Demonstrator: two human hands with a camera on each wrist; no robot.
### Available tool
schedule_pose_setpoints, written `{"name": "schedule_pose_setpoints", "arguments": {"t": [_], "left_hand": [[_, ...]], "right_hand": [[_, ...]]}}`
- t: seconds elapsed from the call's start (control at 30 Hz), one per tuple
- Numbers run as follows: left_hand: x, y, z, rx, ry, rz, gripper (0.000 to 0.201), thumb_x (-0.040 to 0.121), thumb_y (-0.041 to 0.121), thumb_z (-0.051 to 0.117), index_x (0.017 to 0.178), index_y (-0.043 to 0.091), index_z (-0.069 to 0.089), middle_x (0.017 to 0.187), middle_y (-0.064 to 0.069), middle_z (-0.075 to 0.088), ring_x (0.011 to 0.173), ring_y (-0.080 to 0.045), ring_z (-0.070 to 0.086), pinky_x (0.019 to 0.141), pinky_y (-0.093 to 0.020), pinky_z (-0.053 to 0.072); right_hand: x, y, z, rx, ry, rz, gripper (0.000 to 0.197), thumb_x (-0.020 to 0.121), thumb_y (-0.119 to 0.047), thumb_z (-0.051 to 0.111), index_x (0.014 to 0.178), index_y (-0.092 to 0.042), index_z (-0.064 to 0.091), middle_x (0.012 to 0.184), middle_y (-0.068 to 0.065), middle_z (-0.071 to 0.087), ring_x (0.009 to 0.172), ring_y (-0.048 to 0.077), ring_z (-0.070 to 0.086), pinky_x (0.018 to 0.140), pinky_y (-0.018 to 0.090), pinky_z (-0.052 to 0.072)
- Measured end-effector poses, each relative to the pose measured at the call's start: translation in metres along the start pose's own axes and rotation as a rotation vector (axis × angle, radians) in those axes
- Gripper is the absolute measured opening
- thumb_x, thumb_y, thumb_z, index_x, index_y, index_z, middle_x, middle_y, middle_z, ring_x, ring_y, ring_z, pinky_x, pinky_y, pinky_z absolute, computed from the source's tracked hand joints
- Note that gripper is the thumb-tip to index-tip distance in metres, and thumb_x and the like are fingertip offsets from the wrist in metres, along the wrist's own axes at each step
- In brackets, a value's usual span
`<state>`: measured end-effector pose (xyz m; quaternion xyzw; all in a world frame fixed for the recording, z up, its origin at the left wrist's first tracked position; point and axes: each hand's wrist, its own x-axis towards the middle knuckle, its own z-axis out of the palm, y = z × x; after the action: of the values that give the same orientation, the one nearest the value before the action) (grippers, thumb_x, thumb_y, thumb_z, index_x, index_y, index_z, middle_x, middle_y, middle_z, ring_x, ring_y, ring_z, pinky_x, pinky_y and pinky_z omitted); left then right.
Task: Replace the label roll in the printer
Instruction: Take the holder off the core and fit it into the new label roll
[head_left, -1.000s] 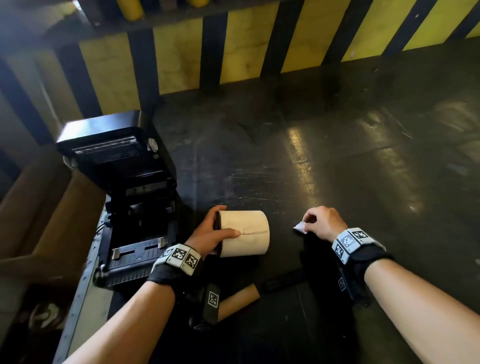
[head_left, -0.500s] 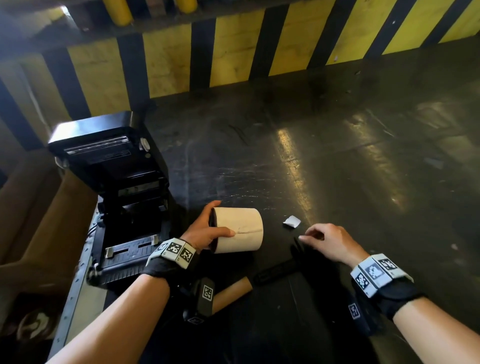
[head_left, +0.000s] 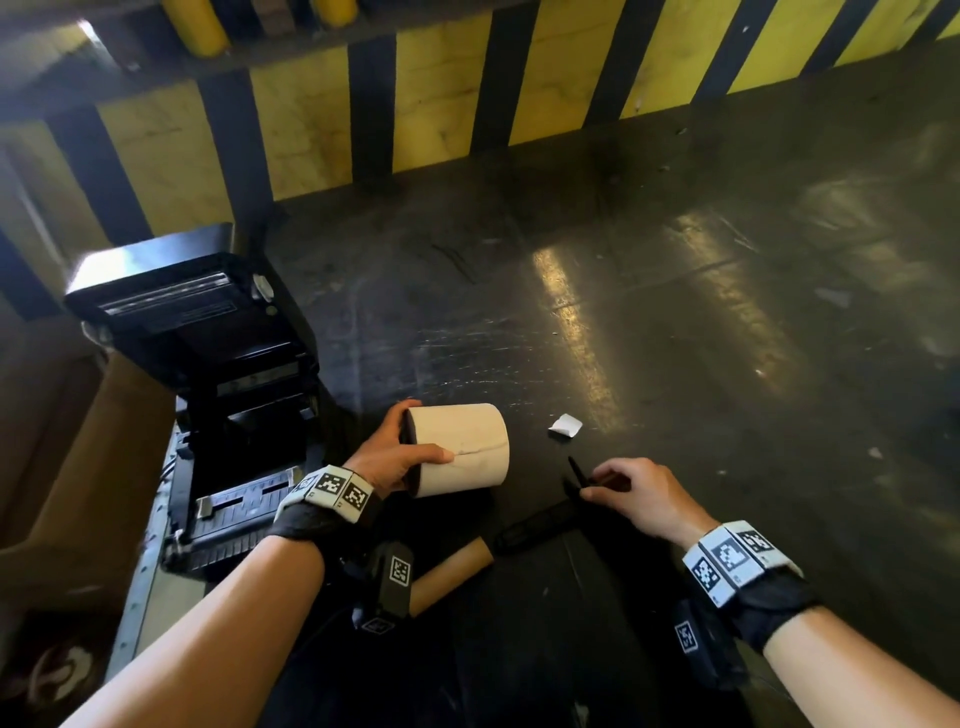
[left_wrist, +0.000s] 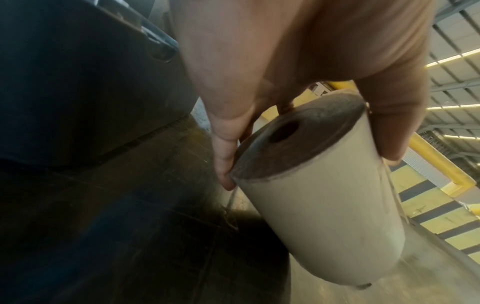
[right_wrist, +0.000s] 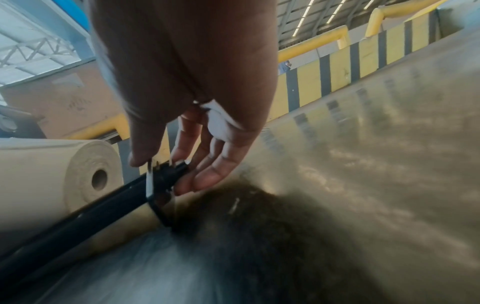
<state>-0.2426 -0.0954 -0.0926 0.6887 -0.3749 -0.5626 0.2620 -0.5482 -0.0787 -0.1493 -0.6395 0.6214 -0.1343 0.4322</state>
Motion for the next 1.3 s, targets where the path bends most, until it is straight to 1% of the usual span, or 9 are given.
{"name": "schedule_pose_setpoints", "arguments": {"t": [0.1,0.23,0.43,0.57,0.7,0.87,1.03,1.1,1.3], "left_hand": [[0.002,-0.002,-0.001,-0.046,0.018,-0.001,0.078,0.067,0.007,0.077,0.128,0.034,0.039,0.133,-0.012,0.043,0.121,-0.037,0.044,0.095,-0.064,0.044],[0.002,-0.004,0.001,-0.112,0.047,0.010,0.070,0.065,0.008,0.077,0.121,0.035,0.044,0.131,-0.011,0.046,0.119,-0.037,0.045,0.094,-0.065,0.044],[-0.007,0.007,-0.007,-0.156,0.036,0.082,0.079,0.051,0.017,0.083,0.120,0.034,0.046,0.129,-0.011,0.048,0.116,-0.036,0.048,0.092,-0.063,0.046],[-0.017,0.022,-0.019,-0.270,-0.019,0.163,0.081,0.042,0.020,0.083,0.116,0.033,0.051,0.129,-0.010,0.051,0.118,-0.039,0.049,0.081,-0.058,0.052],[-0.028,0.039,-0.029,-0.372,-0.074,0.270,0.075,0.049,0.012,0.080,0.116,0.029,0.053,0.132,-0.014,0.050,0.117,-0.039,0.051,0.072,-0.051,0.053],[-0.045,0.053,-0.039,-0.459,-0.083,0.361,0.081,0.046,0.014,0.079,0.120,0.030,0.051,0.133,-0.013,0.050,0.112,-0.036,0.054,0.080,-0.053,0.050],[-0.061,0.060,-0.045,-0.481,-0.118,0.439,0.072,0.045,0.013,0.078,0.111,0.032,0.057,0.119,-0.009,0.056,0.106,-0.033,0.055,0.082,-0.051,0.049],[-0.066,0.060,-0.044,-0.486,-0.131,0.456,0.071,0.045,0.011,0.078,0.110,0.032,0.058,0.115,-0.009,0.058,0.104,-0.031,0.057,0.079,-0.047,0.051],[-0.077,0.062,-0.032,-0.469,-0.205,0.493,0.076,0.045,0.007,0.077,0.116,0.028,0.056,0.116,-0.012,0.059,0.105,-0.033,0.057,0.083,-0.047,0.050]], "right_hand": [[-0.002,0.000,-0.009,0.054,0.055,-0.038,0.026,0.074,-0.037,0.075,0.095,-0.022,0.070,0.091,-0.006,0.069,0.083,0.000,0.061,0.068,0.009,0.040],[-0.001,-0.002,-0.030,0.080,0.190,-0.109,0.025,0.072,-0.033,0.077,0.092,-0.019,0.072,0.087,-0.004,0.071,0.083,0.007,0.063,0.069,0.009,0.041],[0.006,-0.018,-0.061,0.320,0.426,-0.173,0.009,0.073,-0.029,0.076,0.079,-0.027,0.070,0.082,0.000,0.071,0.084,0.021,0.066,0.079,0.032,0.051],[0.016,-0.041,-0.069,0.446,0.487,-0.241,0.006,0.074,-0.033,0.074,0.074,-0.027,0.071,0.078,0.001,0.072,0.078,0.021,0.068,0.084,0.048,0.056],[0.018,-0.073,-0.069,0.514,0.487,-0.323,0.003,0.076,-0.028,0.073,0.077,-0.025,0.071,0.080,0.002,0.073,0.080,0.021,0.069,0.084,0.047,0.056],[0.016,-0.095,-0.069,0.560,0.481,-0.367,0.018,0.075,-0.030,0.074,0.086,-0.016,0.074,0.086,0.007,0.074,0.086,0.026,0.070,0.084,0.044,0.056],[0.002,-0.110,-0.068,0.465,0.446,-0.439,0.017,0.076,-0.026,0.074,0.088,-0.014,0.073,0.082,0.002,0.073,0.072,0.002,0.067,0.067,0.012,0.050],[-0.003,-0.118,-0.068,0.464,0.430,-0.456,0.014,0.076,-0.025,0.074,0.087,-0.018,0.073,0.081,-0.002,0.073,0.070,-0.004,0.066,0.064,0.006,0.048],[-0.014,-0.154,-0.048,0.485,0.224,-0.531,0.014,0.079,-0.019,0.072,0.092,-0.016,0.072,0.091,0.007,0.075,0.088,0.022,0.071,0.080,0.028,0.056]]}}
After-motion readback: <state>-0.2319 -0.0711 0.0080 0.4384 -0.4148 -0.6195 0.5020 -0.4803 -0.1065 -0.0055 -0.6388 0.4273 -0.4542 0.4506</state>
